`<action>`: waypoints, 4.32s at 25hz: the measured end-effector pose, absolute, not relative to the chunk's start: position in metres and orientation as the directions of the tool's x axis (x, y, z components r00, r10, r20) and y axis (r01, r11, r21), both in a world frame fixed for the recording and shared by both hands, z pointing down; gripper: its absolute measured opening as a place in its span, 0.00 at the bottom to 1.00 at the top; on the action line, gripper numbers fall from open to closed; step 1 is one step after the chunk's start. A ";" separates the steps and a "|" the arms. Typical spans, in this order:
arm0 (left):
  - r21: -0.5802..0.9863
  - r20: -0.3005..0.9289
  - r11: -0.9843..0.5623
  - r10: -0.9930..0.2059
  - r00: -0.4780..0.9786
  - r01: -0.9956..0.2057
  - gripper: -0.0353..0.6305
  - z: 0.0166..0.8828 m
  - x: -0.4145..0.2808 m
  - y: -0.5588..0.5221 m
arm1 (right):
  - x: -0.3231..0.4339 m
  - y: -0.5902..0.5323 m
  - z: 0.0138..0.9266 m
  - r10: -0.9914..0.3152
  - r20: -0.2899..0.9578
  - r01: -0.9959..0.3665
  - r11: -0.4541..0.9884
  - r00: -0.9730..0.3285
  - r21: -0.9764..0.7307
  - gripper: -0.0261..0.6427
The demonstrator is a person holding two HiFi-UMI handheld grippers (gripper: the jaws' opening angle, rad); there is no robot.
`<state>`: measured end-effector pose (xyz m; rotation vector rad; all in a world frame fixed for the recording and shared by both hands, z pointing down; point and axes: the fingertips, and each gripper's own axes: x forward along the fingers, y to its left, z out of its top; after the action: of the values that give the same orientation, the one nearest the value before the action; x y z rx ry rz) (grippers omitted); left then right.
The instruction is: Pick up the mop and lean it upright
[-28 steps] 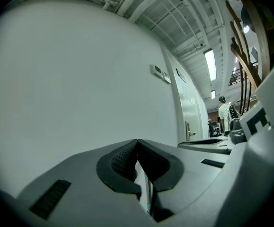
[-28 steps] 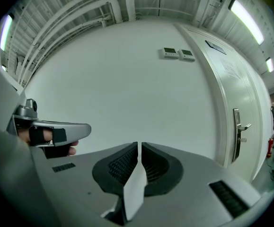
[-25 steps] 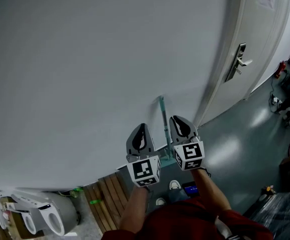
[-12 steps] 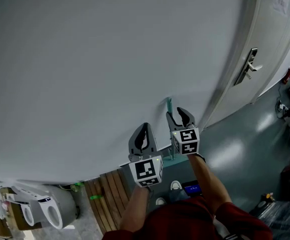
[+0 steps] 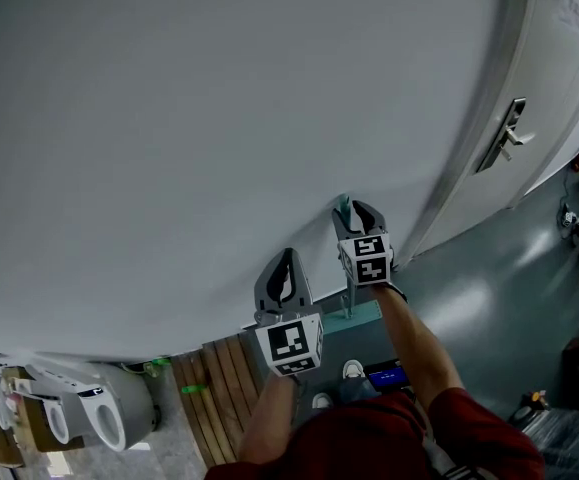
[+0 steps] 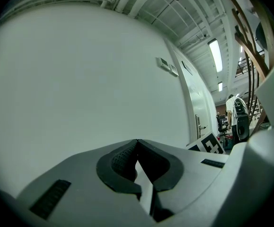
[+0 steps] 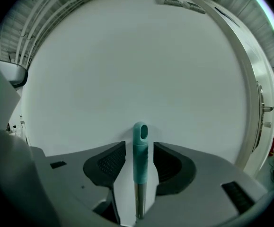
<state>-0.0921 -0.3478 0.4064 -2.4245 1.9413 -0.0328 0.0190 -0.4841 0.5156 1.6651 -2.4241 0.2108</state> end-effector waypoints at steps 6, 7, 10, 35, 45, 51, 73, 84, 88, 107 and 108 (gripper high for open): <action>-0.058 0.004 -0.219 -0.976 0.219 -0.974 0.07 0.411 -0.092 -0.348 | 0.019 -0.485 0.520 -0.918 0.229 -0.944 0.331 -0.324 -0.007 0.23; -0.060 0.006 -0.220 -0.975 0.220 -0.974 0.07 0.412 -0.092 -0.347 | 0.020 -0.485 0.519 -0.921 0.225 -0.946 0.325 -0.317 -0.004 0.21; -0.062 0.007 -0.221 -0.975 0.221 -0.973 0.07 0.412 -0.090 -0.349 | 0.021 -0.487 0.518 -0.923 0.222 -0.946 0.324 -0.315 0.004 0.21; -0.027 0.001 -0.242 -0.970 0.242 -0.970 0.07 0.416 -0.093 -0.339 | 0.032 -0.356 0.507 -0.944 0.148 -0.954 0.300 -0.294 0.018 0.20; -0.029 0.003 -0.249 -0.968 0.250 -0.968 0.07 0.420 -0.094 -0.334 | 0.039 -0.340 0.507 -0.945 0.156 -0.956 0.292 -0.286 0.018 0.20; -0.033 -0.009 -0.253 -0.967 0.254 -0.967 0.07 0.414 -0.094 -0.330 | 0.043 -0.334 0.500 -0.949 0.144 -0.958 0.286 -0.280 0.027 0.20; 0.015 -0.064 -0.239 -0.969 0.238 -0.971 0.07 0.385 -0.095 -0.322 | 0.046 -0.323 0.371 -0.952 0.006 -0.951 0.305 -0.305 0.049 0.20; -0.016 -0.094 -0.219 -0.971 0.219 -0.976 0.07 0.378 -0.101 -0.316 | 0.048 -0.320 0.371 -0.952 0.011 -0.951 0.307 -0.307 0.043 0.20; -0.013 -0.093 -0.225 -0.970 0.225 -0.974 0.07 0.378 -0.099 -0.317 | 0.049 -0.320 0.369 -0.952 0.003 -0.951 0.305 -0.305 0.041 0.20; -0.021 -0.089 -0.226 -0.970 0.227 -0.974 0.07 0.378 -0.099 -0.315 | 0.049 -0.326 0.445 -0.945 0.121 -0.950 0.310 -0.303 0.047 0.20; -0.023 -0.088 -0.226 -0.970 0.227 -0.974 0.07 0.378 -0.099 -0.315 | 0.050 -0.327 0.455 -0.945 0.140 -0.951 0.305 -0.297 0.045 0.20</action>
<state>-0.0988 -0.3150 0.3785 -2.4029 1.9065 0.0844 0.0501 -0.3267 0.4552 1.7719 -2.4219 0.0704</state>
